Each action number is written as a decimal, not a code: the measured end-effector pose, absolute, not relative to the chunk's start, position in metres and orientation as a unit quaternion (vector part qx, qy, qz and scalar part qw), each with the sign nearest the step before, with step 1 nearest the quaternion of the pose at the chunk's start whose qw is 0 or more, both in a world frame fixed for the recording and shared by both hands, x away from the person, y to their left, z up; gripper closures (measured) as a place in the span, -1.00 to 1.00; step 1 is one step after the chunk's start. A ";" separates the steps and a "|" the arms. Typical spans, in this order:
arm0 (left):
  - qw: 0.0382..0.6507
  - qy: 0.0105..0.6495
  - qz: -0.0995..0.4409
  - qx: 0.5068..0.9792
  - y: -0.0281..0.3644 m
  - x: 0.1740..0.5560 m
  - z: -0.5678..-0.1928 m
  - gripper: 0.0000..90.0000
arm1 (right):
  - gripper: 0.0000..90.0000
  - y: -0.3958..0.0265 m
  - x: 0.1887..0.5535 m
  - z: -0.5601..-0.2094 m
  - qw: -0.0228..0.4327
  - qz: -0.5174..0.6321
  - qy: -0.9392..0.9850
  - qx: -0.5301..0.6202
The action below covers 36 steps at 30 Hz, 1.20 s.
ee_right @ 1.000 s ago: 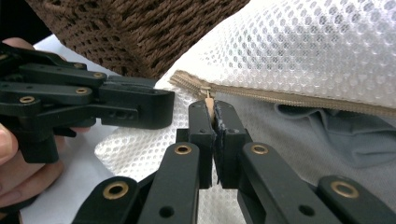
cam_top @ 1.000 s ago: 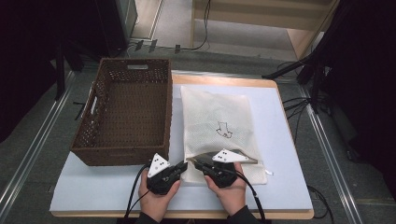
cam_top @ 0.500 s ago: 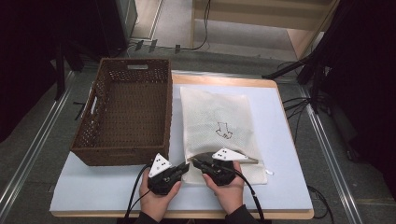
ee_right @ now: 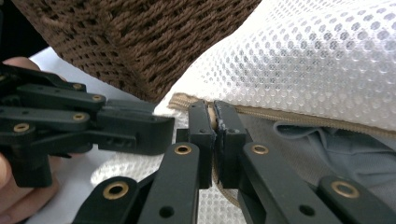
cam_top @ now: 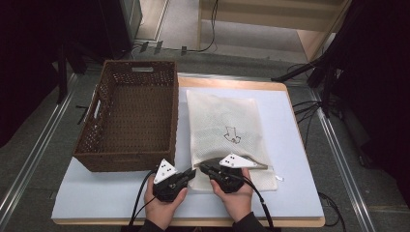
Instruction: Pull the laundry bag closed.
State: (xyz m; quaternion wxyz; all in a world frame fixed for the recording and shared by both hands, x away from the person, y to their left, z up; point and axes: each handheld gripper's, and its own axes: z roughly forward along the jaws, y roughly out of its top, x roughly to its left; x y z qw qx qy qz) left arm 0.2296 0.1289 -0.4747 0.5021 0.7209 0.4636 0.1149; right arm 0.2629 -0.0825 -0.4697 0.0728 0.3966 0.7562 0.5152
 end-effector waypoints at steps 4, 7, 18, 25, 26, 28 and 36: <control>0.500 0.470 0.119 0.718 0.129 0.229 -0.475 0.95 | 0.96 -0.081 0.262 -0.470 0.076 0.507 0.760 0.400; 0.503 0.475 0.112 0.713 0.131 0.230 -0.475 0.95 | 0.96 -0.081 0.262 -0.470 0.075 0.503 0.761 0.403; 0.507 0.483 0.115 0.705 0.132 0.230 -0.474 0.95 | 0.96 -0.087 0.263 -0.470 0.075 0.497 0.763 0.405; 0.519 0.498 0.102 0.687 0.142 0.232 -0.475 0.95 | 0.96 -0.115 0.269 -0.473 0.093 0.491 0.753 0.428; 0.517 0.497 0.107 0.689 0.141 0.231 -0.475 0.95 | 0.96 -0.119 0.269 -0.473 0.089 0.495 0.754 0.422; 0.513 0.494 0.115 0.693 0.138 0.231 -0.475 0.95 | 0.96 -0.121 0.265 -0.472 0.100 0.489 0.760 0.415; 0.511 0.488 0.116 0.698 0.136 0.230 -0.475 0.95 | 0.96 -0.126 0.262 -0.473 0.103 0.494 0.758 0.413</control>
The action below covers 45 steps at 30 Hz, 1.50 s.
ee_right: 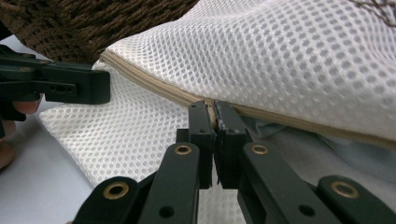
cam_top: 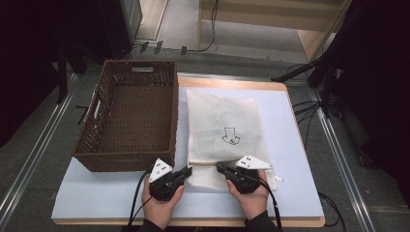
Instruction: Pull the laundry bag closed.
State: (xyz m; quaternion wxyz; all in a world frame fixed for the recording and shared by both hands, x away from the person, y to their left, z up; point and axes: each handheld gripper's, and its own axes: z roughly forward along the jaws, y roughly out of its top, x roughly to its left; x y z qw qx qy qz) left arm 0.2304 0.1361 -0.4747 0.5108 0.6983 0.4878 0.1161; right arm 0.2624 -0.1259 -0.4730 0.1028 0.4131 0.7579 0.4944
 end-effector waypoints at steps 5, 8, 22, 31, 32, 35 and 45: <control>0.512 0.489 0.121 0.696 0.135 0.230 -0.474 0.95 | 0.96 -0.137 0.261 -0.472 0.105 0.498 0.752 0.419; 0.513 0.488 0.122 0.695 0.135 0.230 -0.475 0.95 | 0.96 -0.143 0.259 -0.470 0.109 0.501 0.751 0.417; 0.517 0.483 0.117 0.697 0.136 0.229 -0.475 0.95 | 0.95 -0.148 0.255 -0.467 0.114 0.503 0.750 0.413; 0.517 0.480 0.115 0.699 0.136 0.229 -0.474 0.95 | 0.95 -0.150 0.255 -0.469 0.116 0.502 0.751 0.412; 0.518 0.481 0.115 0.698 0.136 0.229 -0.474 0.95 | 0.95 -0.150 0.255 -0.469 0.116 0.502 0.751 0.414; 0.518 0.482 0.115 0.698 0.137 0.230 -0.474 0.95 | 0.95 -0.153 0.255 -0.469 0.117 0.501 0.747 0.420; 0.518 0.484 0.115 0.696 0.137 0.229 -0.474 0.95 | 0.95 -0.158 0.256 -0.470 0.118 0.500 0.746 0.424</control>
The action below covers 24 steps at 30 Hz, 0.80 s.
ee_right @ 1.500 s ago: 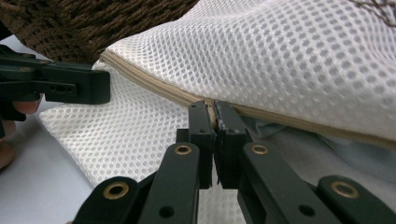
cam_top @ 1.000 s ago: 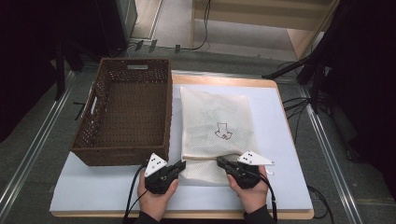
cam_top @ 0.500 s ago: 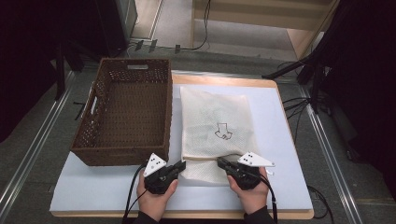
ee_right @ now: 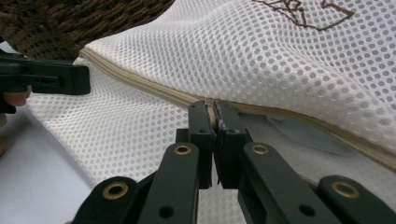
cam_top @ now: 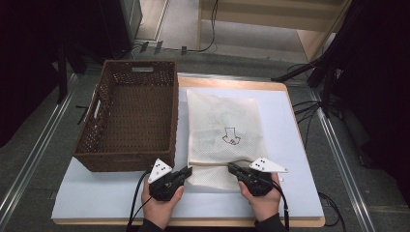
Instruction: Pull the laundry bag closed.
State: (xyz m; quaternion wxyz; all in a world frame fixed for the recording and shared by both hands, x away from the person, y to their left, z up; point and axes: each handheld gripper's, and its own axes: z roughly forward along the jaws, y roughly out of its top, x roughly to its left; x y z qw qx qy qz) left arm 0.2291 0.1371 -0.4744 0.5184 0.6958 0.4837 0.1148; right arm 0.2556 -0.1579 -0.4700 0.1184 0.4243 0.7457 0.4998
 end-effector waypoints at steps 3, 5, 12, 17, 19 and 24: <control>0.520 0.485 0.113 0.694 0.137 0.229 -0.474 0.95 | 0.95 -0.161 0.256 -0.470 0.120 0.500 0.744 0.427; 0.520 0.485 0.114 0.694 0.137 0.229 -0.474 0.95 | 0.95 -0.163 0.255 -0.470 0.119 0.498 0.744 0.429; 0.520 0.486 0.115 0.693 0.137 0.229 -0.475 0.95 | 0.95 -0.173 0.255 -0.471 0.126 0.497 0.740 0.436; 0.519 0.486 0.115 0.693 0.137 0.229 -0.475 0.95 | 0.95 -0.180 0.254 -0.471 0.127 0.495 0.738 0.440; 0.520 0.485 0.114 0.694 0.137 0.229 -0.475 0.95 | 0.95 -0.182 0.254 -0.471 0.129 0.496 0.737 0.441; 0.519 0.487 0.115 0.693 0.138 0.229 -0.475 0.95 | 0.95 -0.189 0.253 -0.471 0.133 0.492 0.734 0.448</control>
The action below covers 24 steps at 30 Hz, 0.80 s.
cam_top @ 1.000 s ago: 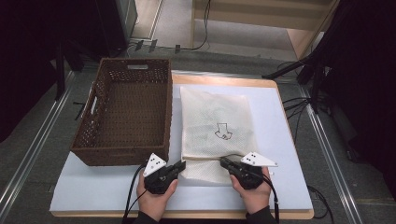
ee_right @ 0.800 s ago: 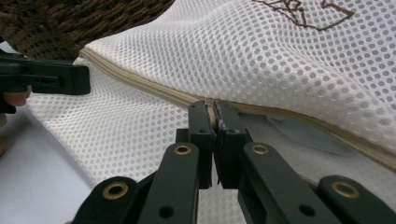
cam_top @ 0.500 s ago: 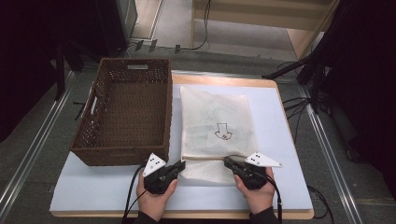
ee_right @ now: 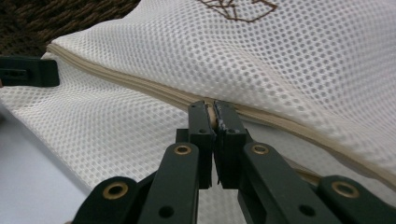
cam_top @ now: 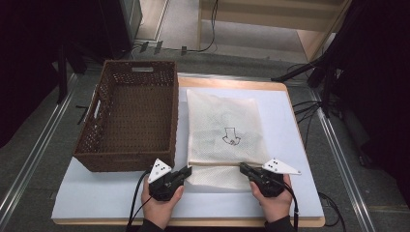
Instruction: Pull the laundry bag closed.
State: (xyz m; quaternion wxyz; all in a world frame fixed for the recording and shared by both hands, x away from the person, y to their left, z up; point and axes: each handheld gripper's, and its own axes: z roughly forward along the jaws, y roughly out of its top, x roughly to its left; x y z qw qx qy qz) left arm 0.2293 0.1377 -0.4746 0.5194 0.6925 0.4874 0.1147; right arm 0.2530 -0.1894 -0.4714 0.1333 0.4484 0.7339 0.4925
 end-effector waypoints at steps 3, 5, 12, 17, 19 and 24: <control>0.519 0.487 0.115 0.693 0.137 0.229 -0.475 0.95 | 0.95 -0.195 0.253 -0.472 0.133 0.493 0.731 0.452; 0.519 0.487 0.115 0.693 0.137 0.229 -0.475 0.94 | 0.95 -0.197 0.252 -0.472 0.135 0.491 0.732 0.452; 0.520 0.488 0.116 0.691 0.138 0.229 -0.475 0.95 | 0.95 -0.206 0.252 -0.472 0.137 0.490 0.729 0.458; 0.521 0.488 0.115 0.691 0.138 0.229 -0.475 0.95 | 0.95 -0.214 0.252 -0.473 0.137 0.490 0.726 0.462; 0.521 0.488 0.115 0.691 0.138 0.229 -0.475 0.94 | 0.95 -0.216 0.251 -0.473 0.138 0.488 0.726 0.464; 0.522 0.489 0.114 0.690 0.138 0.229 -0.475 0.95 | 0.95 -0.222 0.252 -0.473 0.141 0.489 0.724 0.466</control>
